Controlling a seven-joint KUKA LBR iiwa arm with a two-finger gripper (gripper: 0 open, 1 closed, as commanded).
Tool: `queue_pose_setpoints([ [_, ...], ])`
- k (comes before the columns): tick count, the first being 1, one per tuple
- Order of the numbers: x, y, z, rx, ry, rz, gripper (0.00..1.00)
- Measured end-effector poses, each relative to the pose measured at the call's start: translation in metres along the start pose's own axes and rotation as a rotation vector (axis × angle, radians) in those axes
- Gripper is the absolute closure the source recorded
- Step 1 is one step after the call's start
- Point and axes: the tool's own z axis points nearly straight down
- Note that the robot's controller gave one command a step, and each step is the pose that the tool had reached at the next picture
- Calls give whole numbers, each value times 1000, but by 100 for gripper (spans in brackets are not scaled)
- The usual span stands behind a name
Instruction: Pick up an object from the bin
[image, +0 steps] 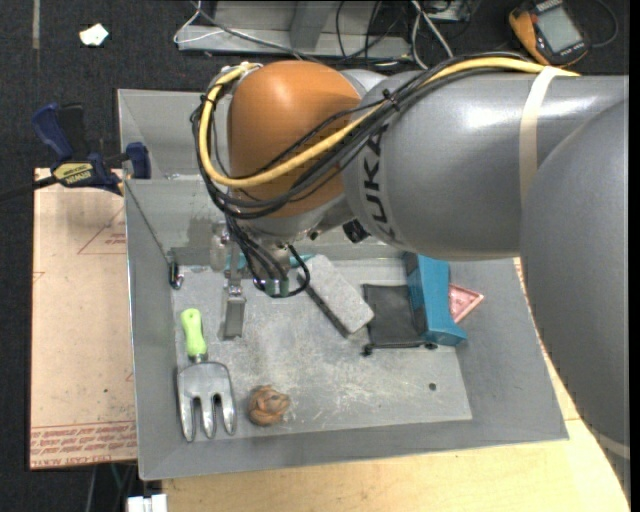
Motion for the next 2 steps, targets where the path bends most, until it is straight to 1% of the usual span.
queue_pose_setpoints([
  [1, -1, -2, -5, -1, -7, 5, 0],
  [2, -2, 5, 68, -3, -7, 143, 0],
])
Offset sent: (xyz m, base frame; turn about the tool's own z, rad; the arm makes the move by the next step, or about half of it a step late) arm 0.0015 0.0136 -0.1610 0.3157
